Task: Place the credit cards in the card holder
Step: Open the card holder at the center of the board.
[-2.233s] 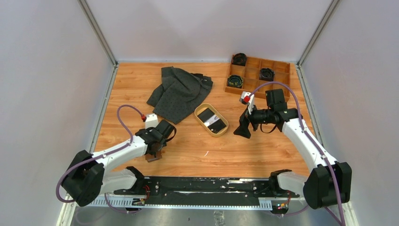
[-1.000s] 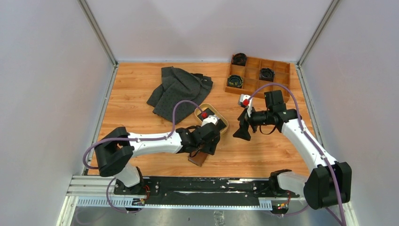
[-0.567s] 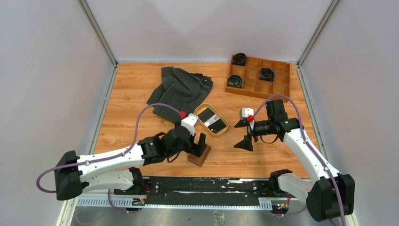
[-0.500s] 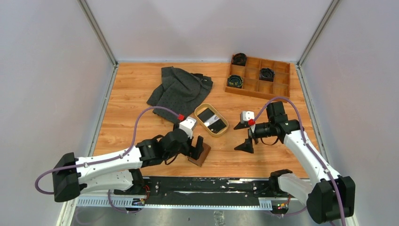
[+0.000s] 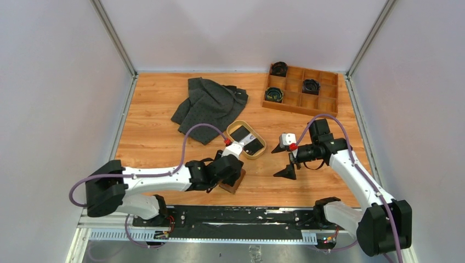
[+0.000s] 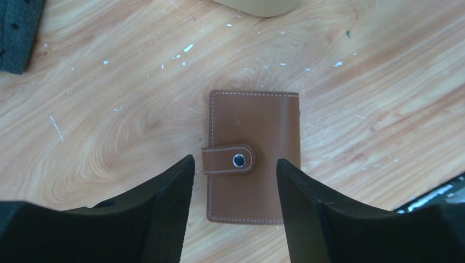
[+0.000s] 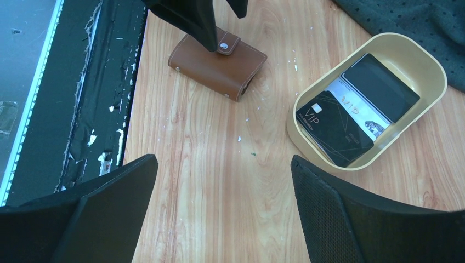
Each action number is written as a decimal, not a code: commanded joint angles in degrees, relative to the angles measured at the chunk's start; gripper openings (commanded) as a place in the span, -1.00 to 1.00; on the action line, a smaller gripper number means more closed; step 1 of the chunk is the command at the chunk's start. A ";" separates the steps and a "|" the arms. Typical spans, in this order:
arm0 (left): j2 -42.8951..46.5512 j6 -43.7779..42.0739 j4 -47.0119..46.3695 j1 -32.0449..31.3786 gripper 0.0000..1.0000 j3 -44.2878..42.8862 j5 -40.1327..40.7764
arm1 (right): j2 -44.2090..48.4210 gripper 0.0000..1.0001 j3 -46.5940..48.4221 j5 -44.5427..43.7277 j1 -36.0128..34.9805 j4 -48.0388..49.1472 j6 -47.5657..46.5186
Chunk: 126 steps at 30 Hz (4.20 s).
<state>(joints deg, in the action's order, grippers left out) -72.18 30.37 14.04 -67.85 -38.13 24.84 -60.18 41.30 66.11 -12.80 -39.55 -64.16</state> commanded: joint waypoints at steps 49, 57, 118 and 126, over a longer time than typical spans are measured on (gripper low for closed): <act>6.16 3.02 -3.72 -1.32 -1.00 5.33 3.87 | -9.11 0.65 -3.60 -4.20 -17.67 42.22 60.04; 4.82 3.71 4.40 -1.36 -0.04 3.91 7.64 | -18.74 0.45 2.46 -8.27 -20.09 34.93 61.93; -0.99 -16.30 3.28 4.39 0.39 -0.56 -0.96 | -46.24 -1.00 18.91 -23.48 -31.75 23.10 77.78; -3.14 -18.91 -0.56 4.40 0.35 0.25 1.00 | -47.14 -1.00 19.04 -24.33 -31.75 22.51 77.60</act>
<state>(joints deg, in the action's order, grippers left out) -74.04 13.39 15.59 -63.81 -37.39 23.62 -105.62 59.42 44.91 -44.12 -14.90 13.45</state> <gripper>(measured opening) 0.690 0.005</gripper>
